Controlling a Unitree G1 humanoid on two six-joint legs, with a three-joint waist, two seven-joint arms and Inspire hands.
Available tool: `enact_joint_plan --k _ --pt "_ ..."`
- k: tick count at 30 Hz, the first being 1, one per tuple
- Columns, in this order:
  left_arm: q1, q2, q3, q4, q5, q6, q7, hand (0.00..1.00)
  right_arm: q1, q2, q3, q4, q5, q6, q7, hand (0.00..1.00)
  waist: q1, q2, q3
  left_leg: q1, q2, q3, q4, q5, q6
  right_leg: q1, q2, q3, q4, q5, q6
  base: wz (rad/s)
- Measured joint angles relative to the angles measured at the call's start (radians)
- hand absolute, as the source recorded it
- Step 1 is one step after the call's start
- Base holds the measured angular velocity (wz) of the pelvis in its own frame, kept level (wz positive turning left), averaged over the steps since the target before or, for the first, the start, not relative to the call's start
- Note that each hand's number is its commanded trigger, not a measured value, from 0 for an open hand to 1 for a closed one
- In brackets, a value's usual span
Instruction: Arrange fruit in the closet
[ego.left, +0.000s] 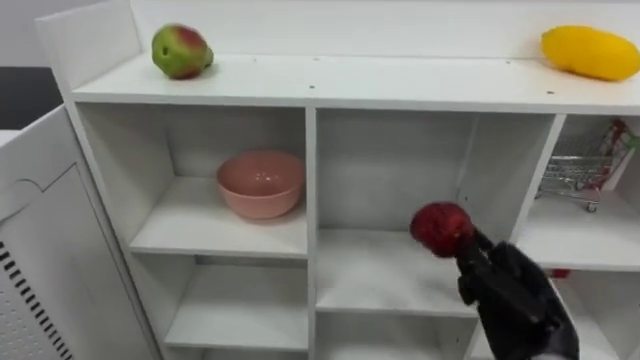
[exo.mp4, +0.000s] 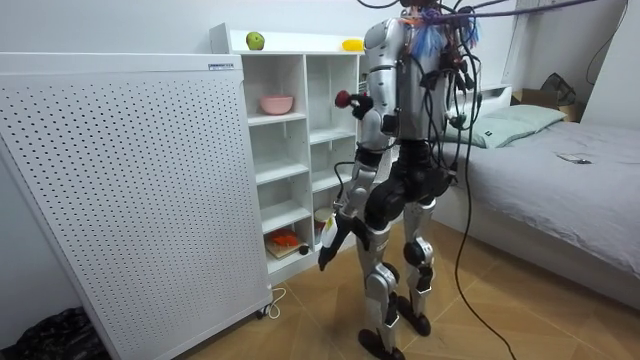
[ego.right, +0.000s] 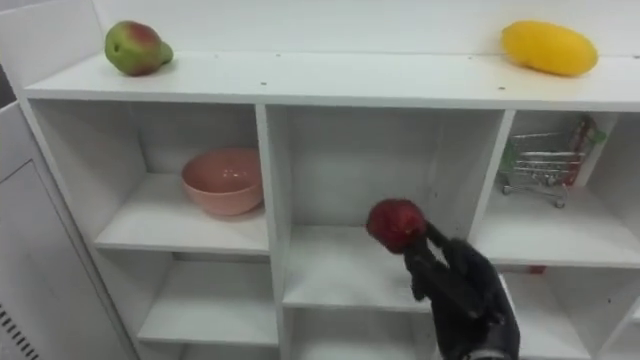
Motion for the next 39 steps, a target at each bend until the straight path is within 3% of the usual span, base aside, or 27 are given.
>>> enact_joint_plan --k 2,6,8,10,16,23,25,32,39 --pt "-0.013 -0.002 -0.002 0.023 -0.008 0.002 0.002 0.0 -0.031 0.004 0.0 0.08 0.077 0.0 0.003 1.0 0.002 0.005 0.0032 -0.038 0.001 0.0 0.015 0.001 0.001 -0.046 -0.004 0.001 0.028 0.0 0.0 -0.03" --pt "-0.053 -0.02 -0.008 0.07 -0.076 0.017 0.016 0.0 -0.112 0.011 -0.007 0.256 0.215 -0.002 0.006 1.0 0.024 0.023 0.0204 -0.146 -0.001 -0.013 0.075 0.001 0.002 -0.172 -0.023 -0.001 0.12 -0.001 0.0 -0.03" --pt "-0.054 -0.023 -0.009 0.074 -0.109 0.018 0.017 0.0 -0.13 0.026 -0.012 0.311 0.244 -0.003 0.013 1.0 0.033 0.024 0.0235 -0.189 -0.007 -0.017 0.094 0.001 0.002 -0.227 -0.038 -0.002 0.162 -0.009 -0.004 -0.04" --pt "-0.056 -0.029 -0.011 0.073 -0.138 0.023 0.016 0.0 -0.156 0.045 -0.013 0.332 0.306 -0.009 0.05 1.0 0.036 0.021 0.0334 -0.263 -0.017 -0.017 0.144 0.0 0.005 -0.304 -0.057 0.0 0.224 -0.032 -0.01 0.08" --pt "-0.06 -0.026 -0.041 0.049 -0.253 0.025 0.016 0.0 -0.206 0.044 -0.015 0.43 0.431 0.003 0.059 1.0 0.07 0.018 0.0425 -0.484 -0.021 -0.025 0.3 -0.021 0.026 -0.508 -0.092 0.003 0.367 -0.073 -0.027 0.15" --pt "-0.059 -0.027 -0.079 0.016 -0.363 0.033 0.015 0.0 -0.267 0.03 -0.06 0.506 0.526 0.014 0.06 1.0 0.096 0.021 0.0409 -0.661 -0.035 -0.045 0.409 -0.029 0.028 -0.681 -0.135 -0.012 0.496 -0.091 -0.046 0.14" --pt "-0.059 -0.026 -0.092 -0.002 -0.396 0.032 0.015 0.0 -0.31 0.009 -0.078 0.543 0.546 0.014 0.06 1.0 0.105 0.022 0.0404 -0.709 -0.032 -0.039 0.427 -0.024 0.033 -0.729 -0.141 -0.012 0.516 -0.09 -0.048 0.1" --pt "-0.059 -0.021 -0.116 -0.033 -0.419 0.03 0.015 0.0 -0.394 -0.03 -0.126 0.64 0.58 0.015 0.06 1.0 0.138 0.024 0.0393 -0.773 -0.036 -0.039 0.456 -0.024 0.035 -0.794 -0.145 -0.002 0.547 -0.089 -0.049 0.01" --pt "-0.059 -0.02 -0.186 -0.053 -0.465 0.031 0.018 0.0 -0.475 -0.085 -0.143 0.663 0.592 0.036 0.06 1.0 0.155 0.032 0.0375 -0.831 -0.038 -0.021 0.485 -0.027 0.04 -0.856 -0.172 -0.011 0.593 -0.106 -0.056 0.06"
